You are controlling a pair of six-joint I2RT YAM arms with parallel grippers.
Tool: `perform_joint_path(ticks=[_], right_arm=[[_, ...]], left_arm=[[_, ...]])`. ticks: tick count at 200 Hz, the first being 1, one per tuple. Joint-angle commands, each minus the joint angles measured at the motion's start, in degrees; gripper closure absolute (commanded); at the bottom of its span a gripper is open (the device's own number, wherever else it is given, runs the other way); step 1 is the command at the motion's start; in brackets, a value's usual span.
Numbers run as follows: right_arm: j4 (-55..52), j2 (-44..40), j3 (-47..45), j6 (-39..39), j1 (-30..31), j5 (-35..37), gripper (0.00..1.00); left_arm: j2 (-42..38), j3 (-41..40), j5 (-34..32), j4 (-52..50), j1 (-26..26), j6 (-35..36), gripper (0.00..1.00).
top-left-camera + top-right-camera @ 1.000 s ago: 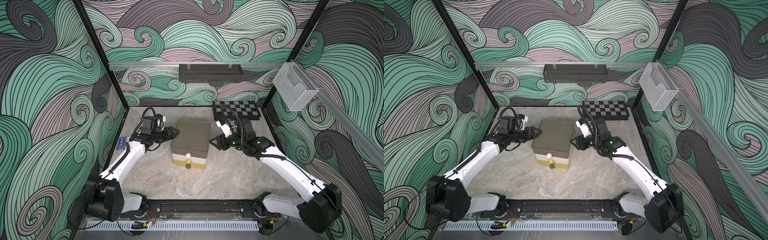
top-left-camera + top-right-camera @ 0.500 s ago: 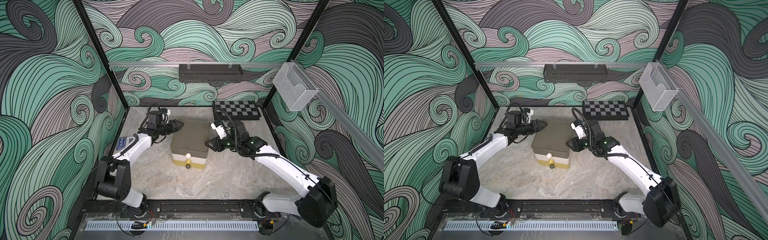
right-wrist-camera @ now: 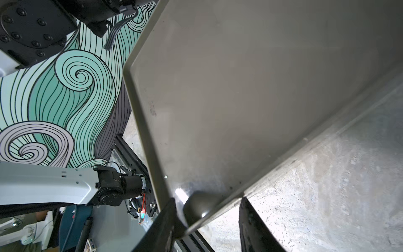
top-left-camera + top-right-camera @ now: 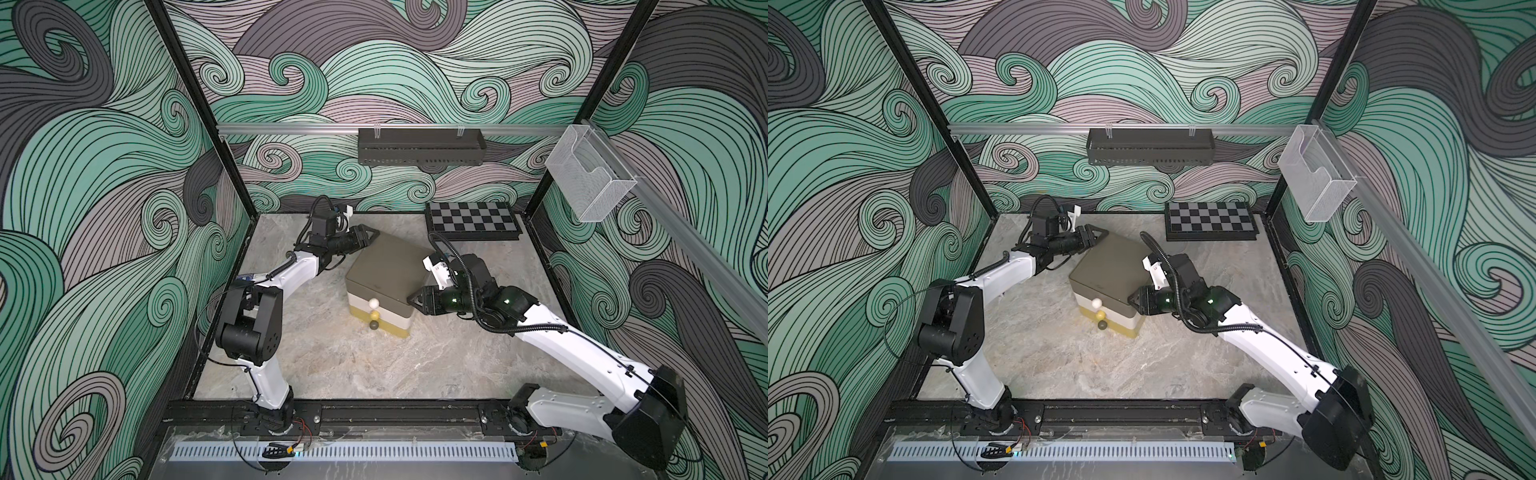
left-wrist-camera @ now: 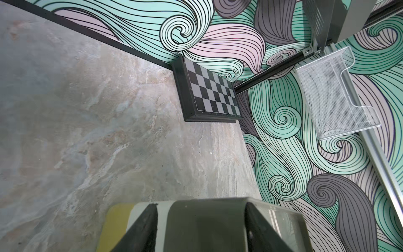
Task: Take the sponge out of the drawer
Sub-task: Adjust the storage box at the center of the board.
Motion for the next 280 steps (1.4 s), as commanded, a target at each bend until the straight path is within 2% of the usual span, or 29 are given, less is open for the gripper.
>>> perform_joint_path(ticks=[1, 29, 75, 97, 110, 134, 175, 191, 217, 248, 280], right_arm=[[6.4, 1.7, 2.4, 1.9, 1.4, -1.5, 0.53], [1.3, -0.2, 5.3, -2.7, 1.1, 3.1, 0.51], [-4.6, -2.8, 10.1, -11.0, -2.1, 2.6, 0.49], [-6.5, -0.2, 13.7, -16.7, -2.6, 2.3, 0.49], [-6.8, 3.2, 16.1, -20.0, -3.2, 1.0, 0.48], [-4.2, 10.3, 18.7, -21.5, -4.6, -1.1, 0.48], [-3.1, 17.1, 23.3, -23.6, -5.9, 0.0, 0.50], [-3.2, 18.1, 23.2, -23.9, -5.9, -0.7, 0.50], [-3.1, 19.0, 21.8, -24.2, -6.1, 0.0, 0.51], [-3.0, 19.8, 20.3, -23.5, -6.3, 0.2, 0.51], [-3.0, 20.1, 19.1, -23.1, -6.3, 0.2, 0.52]], left_arm=[[4.0, 1.7, 0.9, -3.8, -2.6, -0.1, 0.39], [2.2, 6.1, -2.3, -9.2, -2.5, 3.9, 0.39], [-7.2, 13.3, -21.3, -21.0, -2.7, 15.3, 0.35], [-13.1, 11.9, -30.0, -21.0, -2.6, 19.1, 0.33], [-16.9, 9.7, -33.8, -20.9, -2.6, 18.7, 0.33], [-23.8, 3.7, -31.1, -20.2, -3.1, 16.8, 0.34], [-35.2, -6.7, -23.8, -30.0, -4.6, 20.3, 0.34], [-40.7, -13.8, -19.7, -28.8, -5.2, 19.8, 0.34], [-47.3, -24.2, -16.8, -22.9, -7.2, 14.8, 0.35], [-48.0, -28.5, -17.6, -17.8, -10.1, 12.5, 0.35], [-42.6, -25.7, -16.8, -17.4, -10.7, 13.0, 0.35]])
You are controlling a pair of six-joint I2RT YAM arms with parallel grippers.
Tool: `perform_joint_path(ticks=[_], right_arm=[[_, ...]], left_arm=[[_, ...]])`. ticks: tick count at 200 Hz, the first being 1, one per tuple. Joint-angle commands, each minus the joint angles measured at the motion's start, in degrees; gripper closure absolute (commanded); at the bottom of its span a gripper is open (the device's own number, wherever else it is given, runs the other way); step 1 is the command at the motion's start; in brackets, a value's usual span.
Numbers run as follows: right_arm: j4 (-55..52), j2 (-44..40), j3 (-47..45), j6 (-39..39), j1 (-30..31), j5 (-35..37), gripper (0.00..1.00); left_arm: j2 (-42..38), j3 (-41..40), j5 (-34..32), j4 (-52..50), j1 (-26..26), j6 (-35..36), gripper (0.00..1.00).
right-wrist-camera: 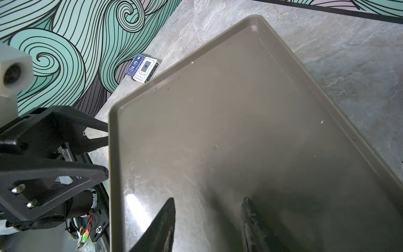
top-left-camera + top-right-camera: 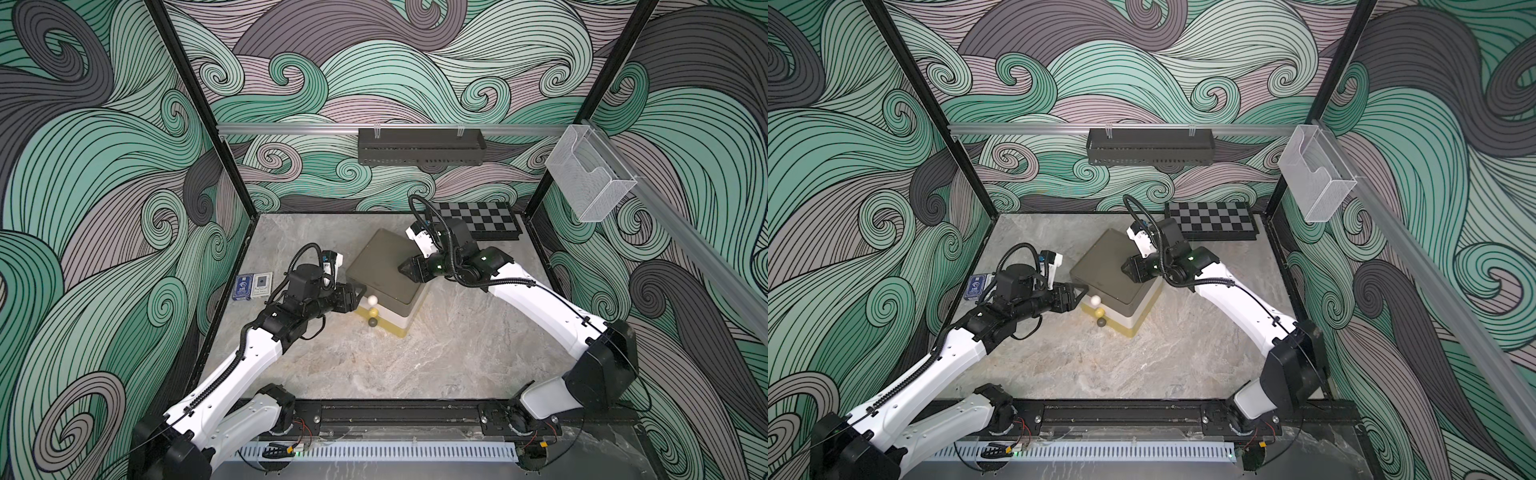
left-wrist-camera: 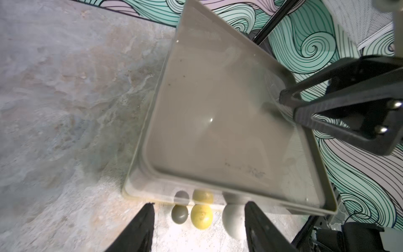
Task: Take the sponge out of the drawer
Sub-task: Adjust the storage box at the center of the board, then open the drawer in the storage box.
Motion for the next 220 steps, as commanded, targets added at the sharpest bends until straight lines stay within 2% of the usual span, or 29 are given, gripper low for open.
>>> perform_joint_path(ticks=[1, 30, 63, 132, 162, 188, 220], right_arm=[[1.4, 1.6, -1.1, -0.3, -0.3, -0.1, 0.52], [1.9, 1.3, -2.2, 0.4, -0.3, -0.6, 0.52], [2.1, 0.8, -3.2, 0.4, -0.3, -0.1, 0.52], [2.5, 3.1, -2.9, 0.2, -1.4, -0.6, 0.53], [2.8, 3.9, -2.9, 0.4, -1.6, -1.1, 0.54], [3.1, 4.4, -2.9, 0.6, -1.6, -1.8, 0.54], [3.1, 4.8, -3.2, 0.6, -1.6, -2.2, 0.55]], left_arm=[[3.4, 3.5, 1.5, 3.7, -0.4, -0.6, 0.35], [7.4, 4.4, 3.2, 7.5, -0.9, -1.3, 0.35], [9.2, 5.6, 3.3, 7.4, -1.9, -1.3, 0.36], [0.2, 0.8, -2.0, 0.2, -3.3, -1.0, 0.38], [-1.3, -2.3, -2.4, 2.1, -4.5, -2.5, 0.38], [0.9, -1.7, -1.3, 5.4, -4.7, -2.8, 0.38], [7.3, 3.6, 2.2, 8.3, -4.8, -2.6, 0.38]])
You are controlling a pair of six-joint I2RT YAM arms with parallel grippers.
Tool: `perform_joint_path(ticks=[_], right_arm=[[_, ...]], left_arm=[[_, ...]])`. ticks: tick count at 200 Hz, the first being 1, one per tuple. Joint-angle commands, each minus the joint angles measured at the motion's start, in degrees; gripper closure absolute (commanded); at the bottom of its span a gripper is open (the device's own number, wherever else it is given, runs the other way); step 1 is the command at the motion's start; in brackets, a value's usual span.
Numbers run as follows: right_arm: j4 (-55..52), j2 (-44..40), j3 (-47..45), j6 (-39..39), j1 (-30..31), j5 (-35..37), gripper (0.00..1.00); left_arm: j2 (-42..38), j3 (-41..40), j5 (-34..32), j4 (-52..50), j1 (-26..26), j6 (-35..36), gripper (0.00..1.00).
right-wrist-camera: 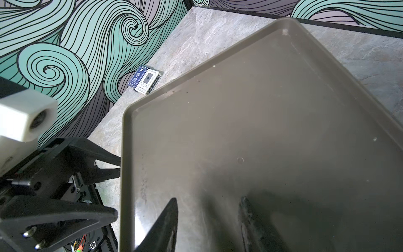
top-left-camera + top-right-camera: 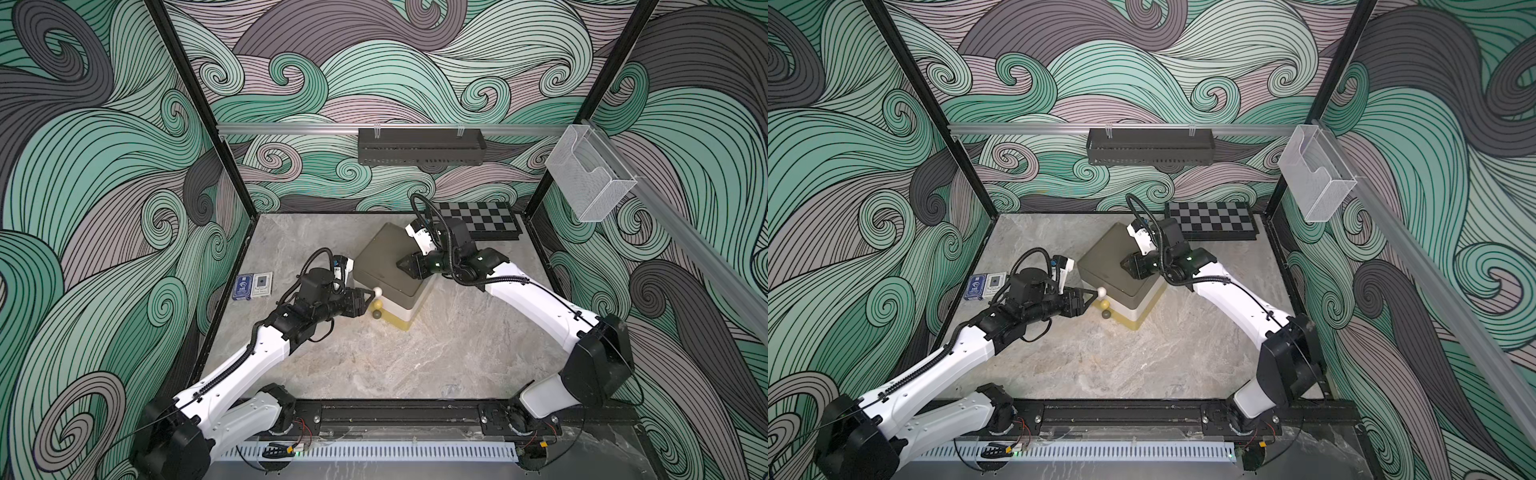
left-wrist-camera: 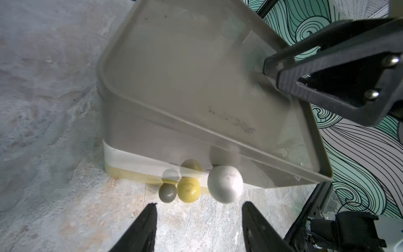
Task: Take the sponge out of the drawer
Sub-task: Open the drawer in the storage box.
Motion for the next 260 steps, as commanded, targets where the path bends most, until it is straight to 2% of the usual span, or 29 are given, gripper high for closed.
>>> perform_joint_path(ticks=[1, 51, 114, 134, 172, 207, 260], right_arm=[[-4.0, 3.2, -1.3, 0.3, -0.3, -0.5, 0.55], [-3.9, 3.9, -1.9, 0.5, -0.3, -1.0, 0.56], [-3.6, 5.0, -1.6, 0.6, -0.4, -1.6, 0.56], [-3.4, 5.1, -1.7, 0.7, -0.4, -1.7, 0.57], [-3.4, 4.9, -1.9, 0.6, -0.4, -1.6, 0.58], [-3.5, 5.0, -1.8, 0.5, -0.6, -1.7, 0.58], [-3.5, 7.6, 0.0, 0.0, -1.9, -2.2, 0.59]], left_arm=[[3.8, 5.4, 2.5, 4.5, -0.3, -0.5, 0.38], [10.6, 8.3, 5.4, 8.2, -0.4, -0.2, 0.38], [11.9, 8.6, 4.3, 9.0, -0.4, 0.6, 0.40], [11.7, 9.2, 3.4, 8.8, -0.4, 1.1, 0.47], [12.7, 10.7, 3.5, 8.2, -0.5, 2.1, 0.72], [13.2, 9.8, 4.1, 7.3, -0.5, 2.3, 0.85], [6.4, 4.0, -0.4, 0.5, -1.1, 2.5, 0.90]])
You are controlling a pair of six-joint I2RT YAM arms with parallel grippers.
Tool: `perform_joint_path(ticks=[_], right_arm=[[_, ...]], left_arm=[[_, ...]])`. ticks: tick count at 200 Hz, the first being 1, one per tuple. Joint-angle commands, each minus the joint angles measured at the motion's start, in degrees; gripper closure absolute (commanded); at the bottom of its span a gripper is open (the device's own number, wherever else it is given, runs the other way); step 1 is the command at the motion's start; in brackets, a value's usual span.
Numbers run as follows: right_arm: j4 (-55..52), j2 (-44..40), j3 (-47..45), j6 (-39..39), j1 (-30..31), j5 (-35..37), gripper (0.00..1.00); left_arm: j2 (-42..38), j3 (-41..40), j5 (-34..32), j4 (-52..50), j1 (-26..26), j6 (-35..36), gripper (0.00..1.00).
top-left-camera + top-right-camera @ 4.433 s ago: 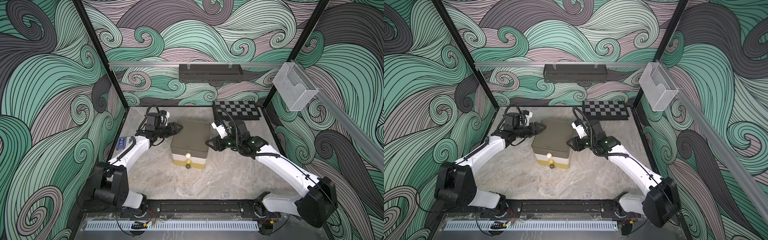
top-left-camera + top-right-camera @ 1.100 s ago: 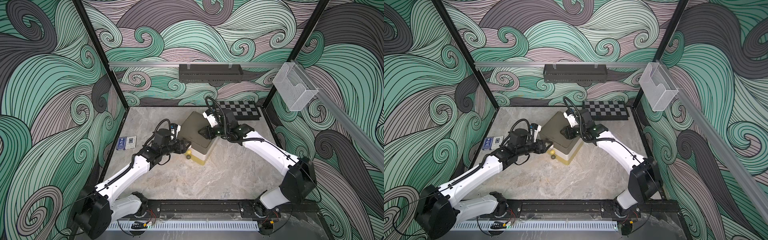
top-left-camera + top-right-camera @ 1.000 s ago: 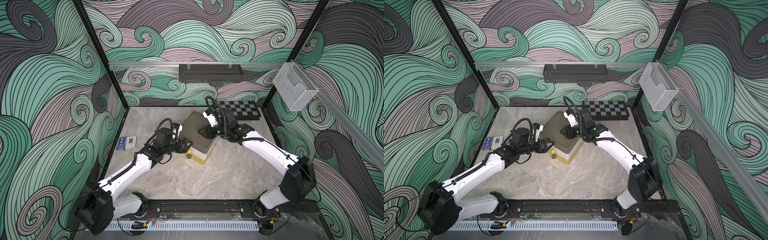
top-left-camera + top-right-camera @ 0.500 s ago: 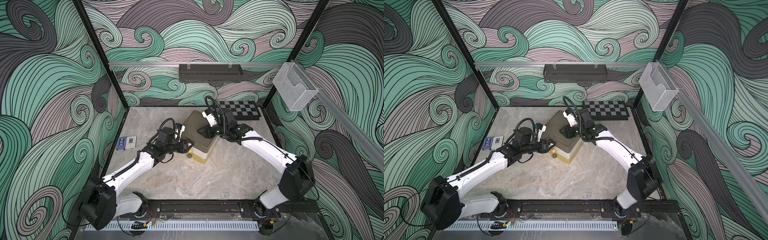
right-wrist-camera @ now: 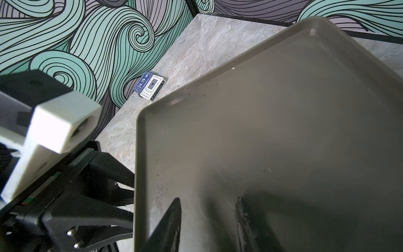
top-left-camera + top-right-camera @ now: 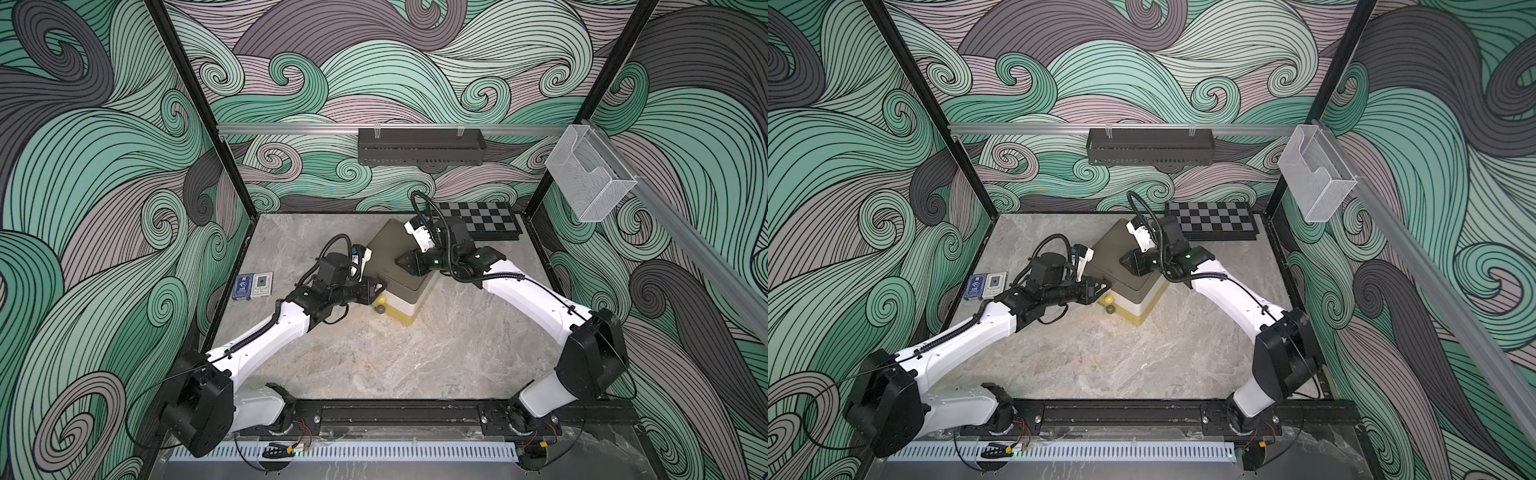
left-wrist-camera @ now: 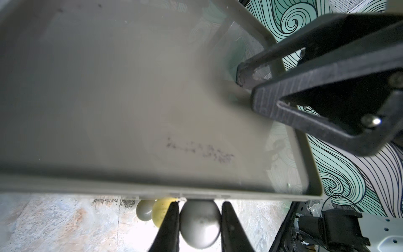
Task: Take the sponge out of the drawer
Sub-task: Open the drawer in the storage box.
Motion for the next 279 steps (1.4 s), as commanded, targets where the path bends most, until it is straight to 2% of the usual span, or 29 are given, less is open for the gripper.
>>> perform_joint_path(ticks=[1, 48, 103, 151, 213, 247, 262, 279], right_arm=[[-6.5, 5.0, -0.8, -0.2, -0.7, 0.3, 0.59], [-6.4, 7.6, 0.3, -1.0, -2.0, 0.1, 0.60], [-6.6, 8.4, 2.5, -1.2, -3.3, 0.2, 0.60], [-6.6, 9.0, 4.6, -1.9, -4.1, 0.6, 0.59], [-6.0, 3.3, 9.7, -4.5, -5.1, -0.4, 0.55], [-6.1, -5.2, 7.7, -7.5, -1.4, -2.7, 0.55], [-6.6, -9.0, 4.9, -8.7, 1.8, -5.6, 0.56], [-8.4, -12.0, 2.2, -10.5, 6.4, -5.8, 0.57]], left_arm=[[-4.6, -2.4, -4.5, -4.1, -0.3, 1.1, 0.90], [-14.1, -7.1, -8.3, -14.3, -0.6, 1.3, 0.89], [-22.0, -7.7, -10.3, -21.0, -0.7, 0.0, 0.88], [-26.4, -9.8, -12.5, -21.9, -0.7, -1.2, 0.88], [-27.2, -9.6, -12.1, -21.3, -0.7, -1.1, 0.88], [-26.8, -9.7, -11.4, -20.2, -0.7, -1.2, 0.87], [-26.4, -9.8, -11.3, -19.9, -0.7, -1.0, 0.87], [-26.2, -9.5, -11.1, -19.8, -0.8, -0.9, 0.87]])
